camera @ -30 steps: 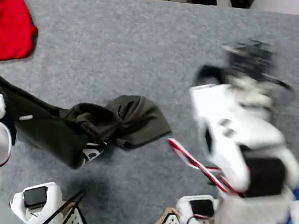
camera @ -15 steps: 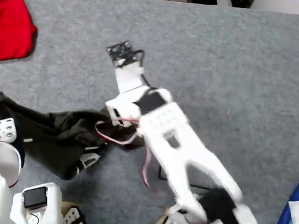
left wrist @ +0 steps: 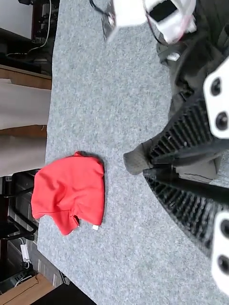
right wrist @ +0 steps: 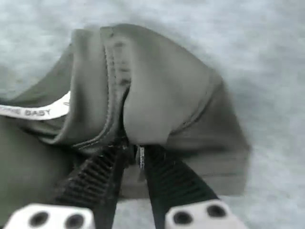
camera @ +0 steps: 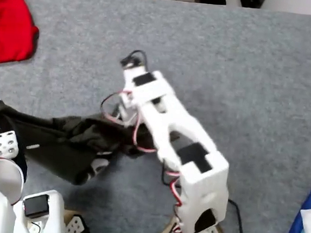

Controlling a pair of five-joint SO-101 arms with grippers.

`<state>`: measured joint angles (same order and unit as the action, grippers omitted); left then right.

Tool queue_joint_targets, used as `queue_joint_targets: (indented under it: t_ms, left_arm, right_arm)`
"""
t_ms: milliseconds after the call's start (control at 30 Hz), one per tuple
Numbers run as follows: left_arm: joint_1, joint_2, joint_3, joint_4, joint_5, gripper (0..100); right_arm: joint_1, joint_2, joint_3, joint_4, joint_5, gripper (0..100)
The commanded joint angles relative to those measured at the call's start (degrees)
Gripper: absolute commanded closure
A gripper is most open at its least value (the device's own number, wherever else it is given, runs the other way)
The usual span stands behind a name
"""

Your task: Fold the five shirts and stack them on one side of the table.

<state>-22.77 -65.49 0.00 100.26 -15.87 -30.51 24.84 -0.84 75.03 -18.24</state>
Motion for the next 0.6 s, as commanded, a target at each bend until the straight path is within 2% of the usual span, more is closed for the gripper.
queue_joint_targets:
  t_ms: [0,333,567]
  left_arm:
    - [-0.6,0.3,0.0,0.4,-0.3,98]
    - [-0.5,0.5,0.1,0.4,-1.4,98]
    - [-0.6,0.5,0.2,0.4,-4.7,98]
  right_arm:
    - [6.7,0.0,-8.6,7.6,-0.1,99.3]
    - [25.2,0.0,-22.2,26.7,9.1,99.3]
    - [36.4,-3.6,-10.4,27.1,19.7,99.3]
